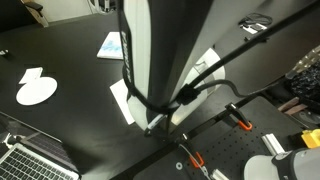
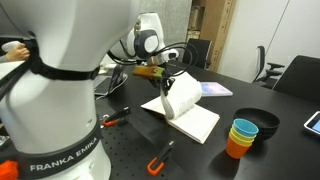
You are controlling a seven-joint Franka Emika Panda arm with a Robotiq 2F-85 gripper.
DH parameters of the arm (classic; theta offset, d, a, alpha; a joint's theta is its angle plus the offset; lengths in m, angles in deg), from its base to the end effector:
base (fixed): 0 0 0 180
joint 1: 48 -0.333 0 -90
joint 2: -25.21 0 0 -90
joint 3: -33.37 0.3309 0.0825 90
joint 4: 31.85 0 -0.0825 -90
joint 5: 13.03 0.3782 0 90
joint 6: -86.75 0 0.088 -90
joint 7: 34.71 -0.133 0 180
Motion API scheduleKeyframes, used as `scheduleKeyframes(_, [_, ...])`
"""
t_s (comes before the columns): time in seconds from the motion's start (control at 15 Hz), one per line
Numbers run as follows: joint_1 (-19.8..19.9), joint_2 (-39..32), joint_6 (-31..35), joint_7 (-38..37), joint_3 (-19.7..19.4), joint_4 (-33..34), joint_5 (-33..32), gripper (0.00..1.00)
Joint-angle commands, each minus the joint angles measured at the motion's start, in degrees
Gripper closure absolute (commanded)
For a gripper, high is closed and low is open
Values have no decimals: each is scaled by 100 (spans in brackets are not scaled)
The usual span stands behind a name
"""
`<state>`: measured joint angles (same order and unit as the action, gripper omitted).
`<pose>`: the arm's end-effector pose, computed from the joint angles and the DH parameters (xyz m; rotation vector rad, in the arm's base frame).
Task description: Open the book, then flip some pages
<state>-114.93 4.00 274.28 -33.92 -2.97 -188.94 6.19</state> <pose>0.3823 0.1559 0.1573 2.9409 0.3955 0.4647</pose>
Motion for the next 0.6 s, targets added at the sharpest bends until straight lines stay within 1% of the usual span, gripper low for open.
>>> scheduleKeyframes(0.0, [-417, -390, 321, 44, 104, -23, 301, 86])
scheduleKeyframes(0.07, [-530, -508, 421, 12, 123, -14, 394, 86])
scheduleKeyframes(0.27, [-1076, -1198, 1218, -52, 168, -12, 947, 86])
scheduleKeyframes(0.4, [-1362, -1473, 1439, -64, 283, -32, 1381, 87])
scheduleKeyframes(0.53, [-1440, -1538, 1440, 7, 387, -31, 1661, 87])
